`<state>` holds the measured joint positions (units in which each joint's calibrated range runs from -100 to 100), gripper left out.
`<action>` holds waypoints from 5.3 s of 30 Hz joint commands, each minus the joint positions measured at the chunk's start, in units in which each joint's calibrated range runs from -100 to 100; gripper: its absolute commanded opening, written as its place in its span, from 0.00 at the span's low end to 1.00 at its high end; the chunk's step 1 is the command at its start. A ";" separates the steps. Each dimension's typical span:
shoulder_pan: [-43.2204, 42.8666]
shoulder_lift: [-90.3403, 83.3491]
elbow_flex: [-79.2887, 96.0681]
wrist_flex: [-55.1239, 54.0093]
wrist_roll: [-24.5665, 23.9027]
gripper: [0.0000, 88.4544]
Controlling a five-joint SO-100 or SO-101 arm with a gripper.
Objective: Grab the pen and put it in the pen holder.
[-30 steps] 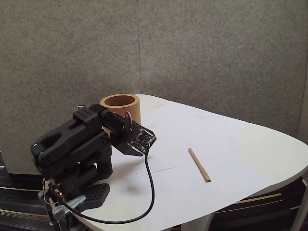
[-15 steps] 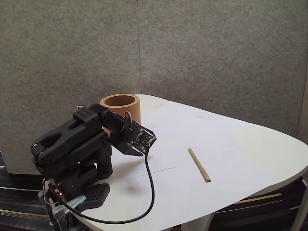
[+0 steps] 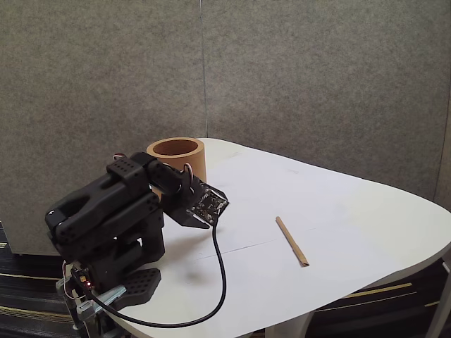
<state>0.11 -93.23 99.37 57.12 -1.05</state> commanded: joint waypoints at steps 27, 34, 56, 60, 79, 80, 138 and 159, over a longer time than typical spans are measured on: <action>1.35 1.52 -19.22 -2.80 0.34 0.32; 1.94 19.90 -38.27 -2.71 0.34 0.32; 22.44 70.82 -54.51 -17.54 -3.19 0.32; 23.02 74.40 -57.94 -15.68 -6.77 0.32; 22.36 91.48 -80.51 7.03 -11.24 0.32; 22.36 92.62 -81.23 7.12 -11.19 0.32; 18.78 111.81 -92.42 5.76 -10.77 0.11; 18.78 111.73 -92.24 5.08 -11.08 0.01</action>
<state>19.21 18.46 7.76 62.54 -11.94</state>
